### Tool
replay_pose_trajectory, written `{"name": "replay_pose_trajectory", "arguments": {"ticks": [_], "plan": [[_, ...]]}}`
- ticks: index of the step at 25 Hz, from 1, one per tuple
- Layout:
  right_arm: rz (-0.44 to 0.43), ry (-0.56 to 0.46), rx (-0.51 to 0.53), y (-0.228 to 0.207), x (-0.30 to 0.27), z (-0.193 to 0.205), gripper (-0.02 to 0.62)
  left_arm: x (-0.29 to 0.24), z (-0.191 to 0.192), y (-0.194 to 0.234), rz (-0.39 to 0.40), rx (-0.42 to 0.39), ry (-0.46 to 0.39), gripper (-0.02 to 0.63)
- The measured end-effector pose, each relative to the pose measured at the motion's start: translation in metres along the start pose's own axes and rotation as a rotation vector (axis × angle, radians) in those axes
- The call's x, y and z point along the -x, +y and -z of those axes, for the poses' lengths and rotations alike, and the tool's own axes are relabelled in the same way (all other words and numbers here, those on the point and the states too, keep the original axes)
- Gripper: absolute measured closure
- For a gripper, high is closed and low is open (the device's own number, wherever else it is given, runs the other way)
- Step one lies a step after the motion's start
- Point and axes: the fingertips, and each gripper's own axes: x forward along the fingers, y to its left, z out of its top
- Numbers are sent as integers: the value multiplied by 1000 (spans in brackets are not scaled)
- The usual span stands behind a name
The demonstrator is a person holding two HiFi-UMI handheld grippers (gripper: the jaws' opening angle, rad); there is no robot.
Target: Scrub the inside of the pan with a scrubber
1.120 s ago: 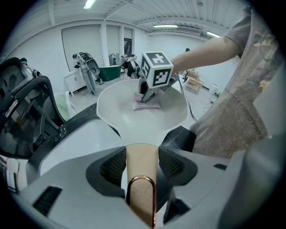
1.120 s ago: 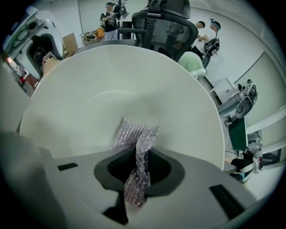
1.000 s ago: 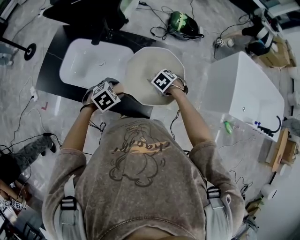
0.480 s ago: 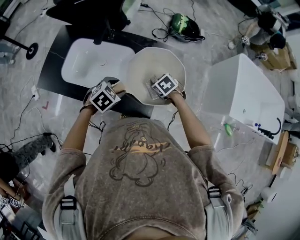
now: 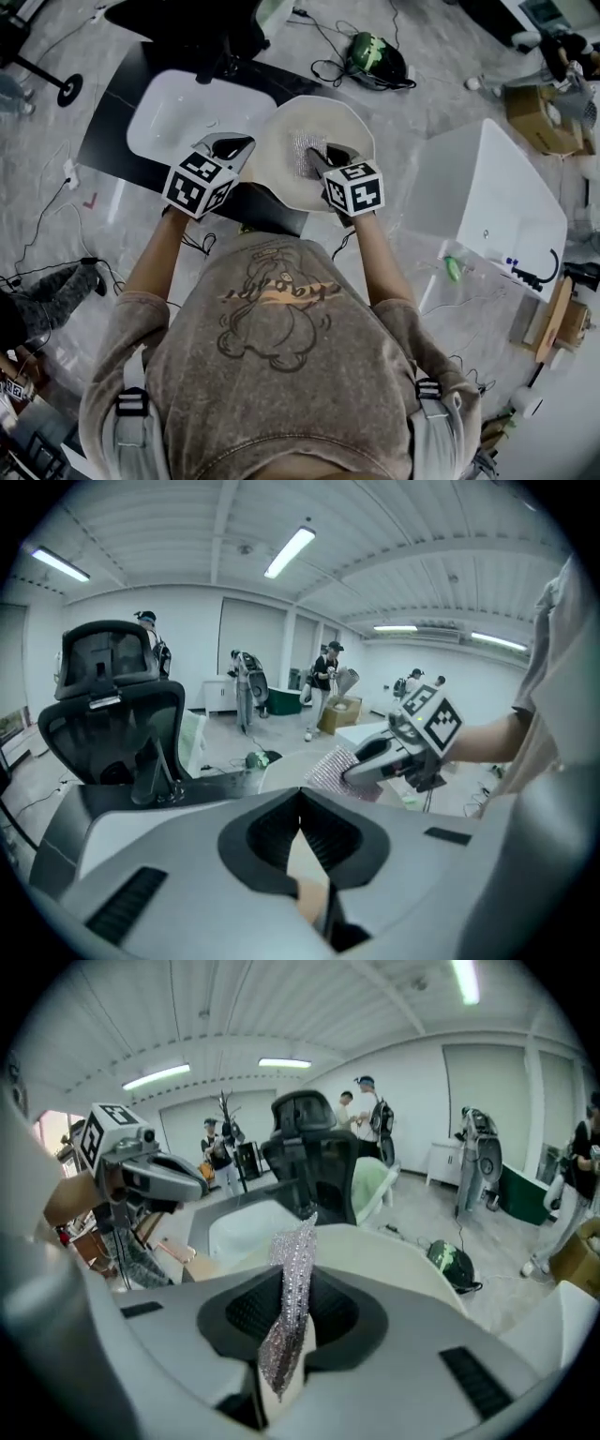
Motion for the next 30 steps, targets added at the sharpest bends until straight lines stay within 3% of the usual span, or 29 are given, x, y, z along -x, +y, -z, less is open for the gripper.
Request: {"name": "replay_pose_trajectory", "arguments": {"ticks": [8, 11, 16, 30], "plan": [[148, -469, -13, 4, 68, -75, 512, 9, -49, 5, -140, -61, -265, 589], [180, -562, -19, 2, 81, -82, 512, 13, -54, 5, -184, -95, -341, 589], [206, -610, -44, 0, 84, -78, 512, 12, -54, 7, -222, -119, -428, 589], [187, -614, -58, 11, 74, -77, 512, 12, -47, 18, -238, -39, -454, 589]]}}
